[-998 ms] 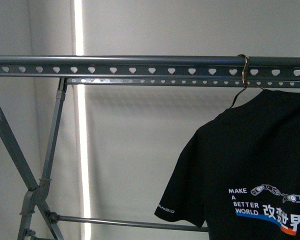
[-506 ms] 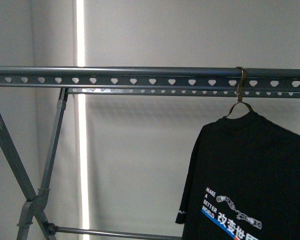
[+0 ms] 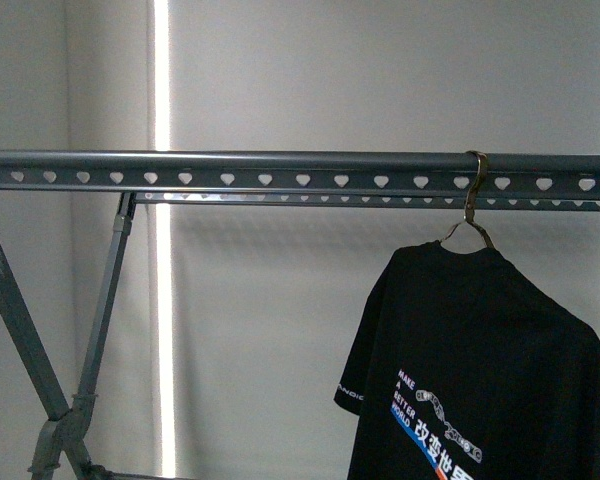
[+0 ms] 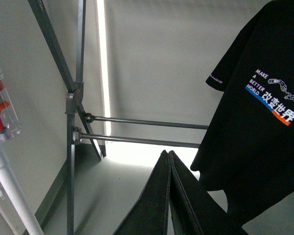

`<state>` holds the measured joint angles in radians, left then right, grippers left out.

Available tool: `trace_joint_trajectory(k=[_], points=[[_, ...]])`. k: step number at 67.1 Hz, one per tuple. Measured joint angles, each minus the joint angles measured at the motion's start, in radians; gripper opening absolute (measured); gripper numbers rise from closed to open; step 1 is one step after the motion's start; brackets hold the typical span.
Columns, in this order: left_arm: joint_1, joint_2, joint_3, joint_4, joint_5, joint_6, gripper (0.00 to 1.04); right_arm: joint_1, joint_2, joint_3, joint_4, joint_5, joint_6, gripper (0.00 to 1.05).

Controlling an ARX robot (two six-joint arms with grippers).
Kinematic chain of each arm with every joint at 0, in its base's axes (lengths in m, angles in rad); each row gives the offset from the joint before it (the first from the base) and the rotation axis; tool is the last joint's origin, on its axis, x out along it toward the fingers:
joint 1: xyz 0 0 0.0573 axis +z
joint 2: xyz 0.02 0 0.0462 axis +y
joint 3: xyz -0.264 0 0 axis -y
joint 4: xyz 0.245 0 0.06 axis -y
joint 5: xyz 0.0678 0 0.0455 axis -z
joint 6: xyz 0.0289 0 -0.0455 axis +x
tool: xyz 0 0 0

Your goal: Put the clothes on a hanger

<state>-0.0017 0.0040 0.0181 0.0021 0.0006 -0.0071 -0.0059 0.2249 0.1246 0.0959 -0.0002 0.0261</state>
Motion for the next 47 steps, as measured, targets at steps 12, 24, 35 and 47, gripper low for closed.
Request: trace_joint_trajectory(k=[12,24,35,47], points=[[0.0,0.0,0.0,0.0,0.0,0.0,0.04,0.002,-0.148,-0.031,-0.106,-0.002,-0.022,0.11],[0.0,0.0,0.0,0.0,0.0,0.0,0.04,0.002,-0.166,-0.059,-0.106,-0.001,-0.025,0.02],[0.0,0.0,0.0,0.0,0.0,0.0,0.04,0.002,-0.18,-0.074,-0.105,-0.001,-0.026,0.02],[0.0,0.0,0.0,0.0,0.0,0.0,0.04,0.002,-0.219,-0.118,-0.1,-0.001,-0.026,0.02]])
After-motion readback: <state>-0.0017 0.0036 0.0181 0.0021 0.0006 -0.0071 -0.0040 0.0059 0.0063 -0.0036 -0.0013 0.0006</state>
